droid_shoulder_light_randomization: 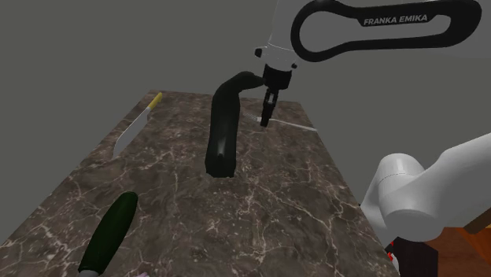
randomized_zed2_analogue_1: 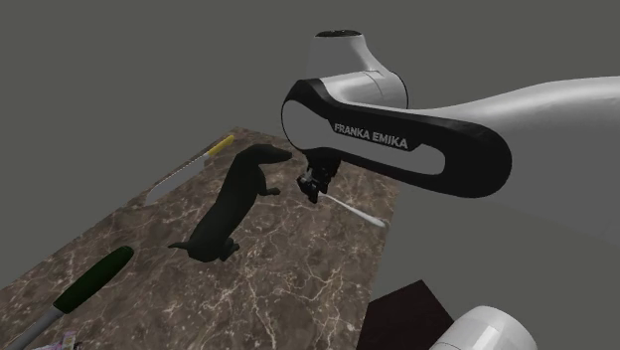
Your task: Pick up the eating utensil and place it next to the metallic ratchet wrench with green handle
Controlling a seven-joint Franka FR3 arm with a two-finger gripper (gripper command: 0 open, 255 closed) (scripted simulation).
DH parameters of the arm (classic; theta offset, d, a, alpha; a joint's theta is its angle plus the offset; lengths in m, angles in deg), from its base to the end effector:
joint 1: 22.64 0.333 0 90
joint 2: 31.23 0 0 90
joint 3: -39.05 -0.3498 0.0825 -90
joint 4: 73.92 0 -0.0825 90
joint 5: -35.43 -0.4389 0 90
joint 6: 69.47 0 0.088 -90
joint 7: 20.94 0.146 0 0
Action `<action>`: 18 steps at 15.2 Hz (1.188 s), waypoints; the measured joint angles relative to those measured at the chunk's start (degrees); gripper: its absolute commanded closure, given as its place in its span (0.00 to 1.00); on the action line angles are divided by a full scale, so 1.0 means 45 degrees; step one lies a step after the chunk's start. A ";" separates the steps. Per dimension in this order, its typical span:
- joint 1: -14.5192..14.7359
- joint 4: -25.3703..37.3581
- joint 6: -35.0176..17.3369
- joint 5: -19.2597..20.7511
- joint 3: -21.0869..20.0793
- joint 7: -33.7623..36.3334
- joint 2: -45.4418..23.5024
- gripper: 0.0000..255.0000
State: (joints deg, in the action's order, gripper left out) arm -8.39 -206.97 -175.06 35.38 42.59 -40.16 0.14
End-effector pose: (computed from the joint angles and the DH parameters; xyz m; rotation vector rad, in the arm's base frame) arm 0.4257 0.0783 0.5264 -3.0029 -0.8151 -0.1082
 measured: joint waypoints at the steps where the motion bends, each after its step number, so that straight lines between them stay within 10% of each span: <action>1: 0.0003 0.0153 0.0163 -0.0003 -0.0006 0.0008 0.0008 1.00; 18: 0.0088 0.3305 0.2927 -0.0091 -0.0166 0.0224 -0.0378 1.00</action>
State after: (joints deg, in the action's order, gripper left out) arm -8.00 -192.10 -161.89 34.97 41.84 -39.15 -1.56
